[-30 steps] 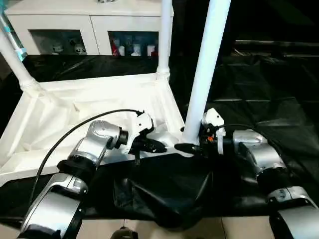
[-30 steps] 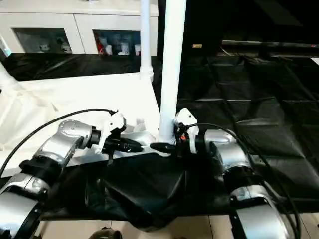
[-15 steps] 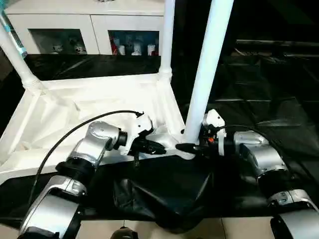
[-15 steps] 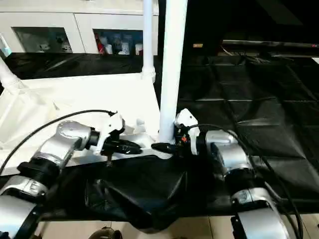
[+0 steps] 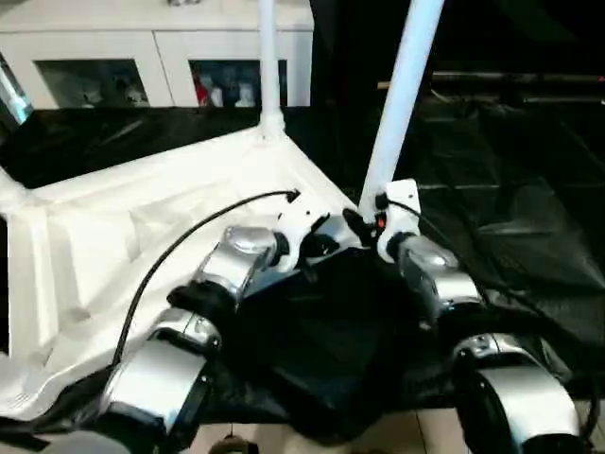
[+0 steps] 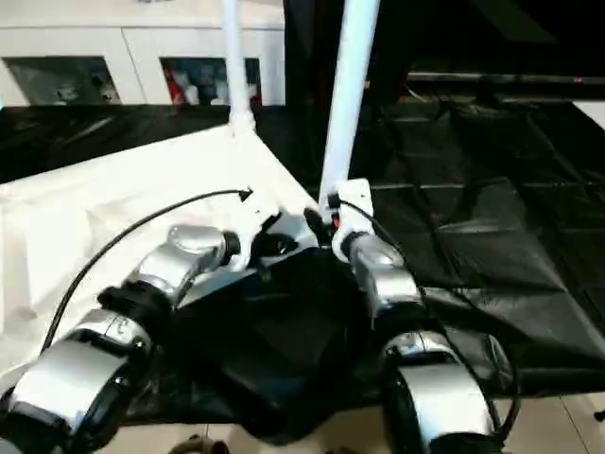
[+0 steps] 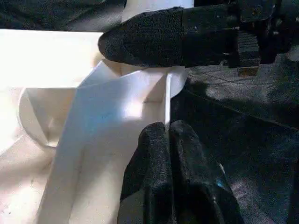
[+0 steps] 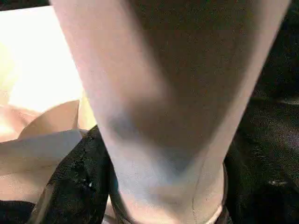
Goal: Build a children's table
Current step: Rotate leg to tighten
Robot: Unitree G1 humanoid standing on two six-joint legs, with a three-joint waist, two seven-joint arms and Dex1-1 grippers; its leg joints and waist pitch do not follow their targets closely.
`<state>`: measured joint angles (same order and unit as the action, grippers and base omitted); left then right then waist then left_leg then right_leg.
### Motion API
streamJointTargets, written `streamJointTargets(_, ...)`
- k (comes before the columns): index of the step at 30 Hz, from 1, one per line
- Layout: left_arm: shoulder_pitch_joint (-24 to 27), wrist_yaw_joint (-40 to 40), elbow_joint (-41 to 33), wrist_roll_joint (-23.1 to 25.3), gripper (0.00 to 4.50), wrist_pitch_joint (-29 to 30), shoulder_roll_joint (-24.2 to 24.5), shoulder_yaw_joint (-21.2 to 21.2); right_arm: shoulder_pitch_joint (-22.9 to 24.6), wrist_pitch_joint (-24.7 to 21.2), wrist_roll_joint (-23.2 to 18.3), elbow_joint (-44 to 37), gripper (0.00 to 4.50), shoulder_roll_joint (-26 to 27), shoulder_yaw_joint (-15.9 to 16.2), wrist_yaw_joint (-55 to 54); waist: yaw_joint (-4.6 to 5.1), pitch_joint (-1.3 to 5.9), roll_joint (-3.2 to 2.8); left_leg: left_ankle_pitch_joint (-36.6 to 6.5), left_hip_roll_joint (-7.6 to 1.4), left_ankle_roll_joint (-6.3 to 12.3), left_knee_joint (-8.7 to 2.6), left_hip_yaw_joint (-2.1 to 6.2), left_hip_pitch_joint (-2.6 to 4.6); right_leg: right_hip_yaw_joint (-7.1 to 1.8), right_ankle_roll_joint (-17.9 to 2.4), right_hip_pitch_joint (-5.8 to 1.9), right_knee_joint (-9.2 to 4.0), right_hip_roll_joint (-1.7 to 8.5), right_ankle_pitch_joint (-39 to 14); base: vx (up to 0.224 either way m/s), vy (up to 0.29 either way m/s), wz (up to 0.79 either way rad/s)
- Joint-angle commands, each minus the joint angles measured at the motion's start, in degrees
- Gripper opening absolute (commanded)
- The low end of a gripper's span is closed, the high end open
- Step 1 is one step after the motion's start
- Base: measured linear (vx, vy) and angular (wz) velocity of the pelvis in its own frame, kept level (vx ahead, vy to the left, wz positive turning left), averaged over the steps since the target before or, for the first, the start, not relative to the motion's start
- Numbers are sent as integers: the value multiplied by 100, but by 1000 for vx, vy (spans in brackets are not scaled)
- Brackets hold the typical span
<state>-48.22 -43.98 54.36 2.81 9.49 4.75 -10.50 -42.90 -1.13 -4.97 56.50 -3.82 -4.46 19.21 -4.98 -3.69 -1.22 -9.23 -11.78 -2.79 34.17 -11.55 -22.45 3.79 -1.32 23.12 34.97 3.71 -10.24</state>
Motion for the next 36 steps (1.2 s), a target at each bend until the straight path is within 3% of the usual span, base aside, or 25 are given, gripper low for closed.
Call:
streamJointTargets(1, -281, 68, -214, -159, 0, -238, -136, 175, 115, -132, -102, 82, 340, 523, 349, 871, 11, 462, 43, -1034, -154, 317, -356, 110, 148, -252, -1277, -292, -423, 475, -918, 0, 0, 0)
streamJointTargets(2, -257, -29, -229, -161, 0, -278, -85, 152, 113, -48, -54, 64, 340, 476, 410, 980, 14, 459, 42, -1083, -156, 311, -360, 113, 145, -249, -1266, -296, -425, 476, -992, 0, 0, 0)
streamJointTargets(3, -229, -135, -255, -165, 0, -315, -36, 118, 111, 41, 5, 54, 342, 423, 474, 1064, 23, 451, 83, -1096, -155, 311, -367, 120, 132, -246, -1242, -307, -424, 483, -1084, 0, 0, 0)
streamJointTargets(4, -193, -292, -298, -180, 0, -342, 13, 71, 103, 123, 50, 61, 362, 373, 517, 1117, 37, 452, 63, -1102, -164, 304, -364, 117, 148, -251, -1238, -289, -438, 488, -1146, 0, 0, 0)
streamJointTargets(9, -3, -867, -479, -206, 0, -401, 285, -16, 237, 311, 58, -271, 362, -129, 742, 2327, 23, 461, 61, -972, -177, 402, -348, 106, 131, -241, -1339, -308, -396, 465, -855, 0, 0, 0)
streamJointTargets(12, -3, -867, -479, -206, 0, -401, 285, -16, 237, 311, 58, -271, 362, -129, 742, 2327, 9, 472, 58, -856, -187, 467, -339, 100, 128, -245, -1394, -299, -363, 465, -654, 0, 0, 0)
streamJointTargets(17, -3, -867, -479, -206, 0, -401, 285, -16, 237, 311, 58, -271, 362, -129, 742, 2327, 5, 455, 61, -1028, -184, 355, -351, 102, 152, -250, -1369, -282, -407, 475, -1002, 0, 0, 0)
streamJointTargets(36, -3, -867, -479, -206, 0, -401, 285, -16, 237, 311, 58, -271, 362, -129, 742, 2327, 8, 459, 63, -996, -183, 353, -356, 104, 145, -251, -1361, -284, -395, 472, -935, 0, 0, 0)
